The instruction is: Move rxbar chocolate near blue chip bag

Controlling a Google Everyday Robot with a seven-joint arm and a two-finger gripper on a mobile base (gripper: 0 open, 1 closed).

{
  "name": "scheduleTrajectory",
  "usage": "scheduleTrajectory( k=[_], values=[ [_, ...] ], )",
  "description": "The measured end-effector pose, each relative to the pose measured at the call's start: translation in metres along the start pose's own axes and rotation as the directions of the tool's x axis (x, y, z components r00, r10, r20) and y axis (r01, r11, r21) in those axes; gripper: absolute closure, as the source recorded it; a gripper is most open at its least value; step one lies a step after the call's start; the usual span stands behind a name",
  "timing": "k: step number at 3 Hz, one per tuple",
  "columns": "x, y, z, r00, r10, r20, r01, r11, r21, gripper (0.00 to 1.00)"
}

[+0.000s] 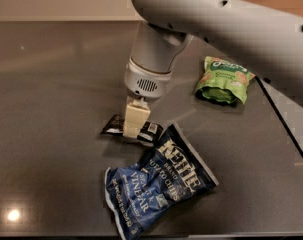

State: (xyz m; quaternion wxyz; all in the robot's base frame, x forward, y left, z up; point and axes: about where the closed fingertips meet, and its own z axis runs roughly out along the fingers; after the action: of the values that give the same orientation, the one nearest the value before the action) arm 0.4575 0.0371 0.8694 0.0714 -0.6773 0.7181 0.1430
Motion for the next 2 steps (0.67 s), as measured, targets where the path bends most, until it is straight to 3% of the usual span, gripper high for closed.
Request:
scheduleTrajectory(
  k=[2],
  values=[
    [-0.0027, 0.0164, 0.0057, 0.998, -0.061, -0.016, 0.061, 0.9979, -0.023, 0.13]
  ],
)
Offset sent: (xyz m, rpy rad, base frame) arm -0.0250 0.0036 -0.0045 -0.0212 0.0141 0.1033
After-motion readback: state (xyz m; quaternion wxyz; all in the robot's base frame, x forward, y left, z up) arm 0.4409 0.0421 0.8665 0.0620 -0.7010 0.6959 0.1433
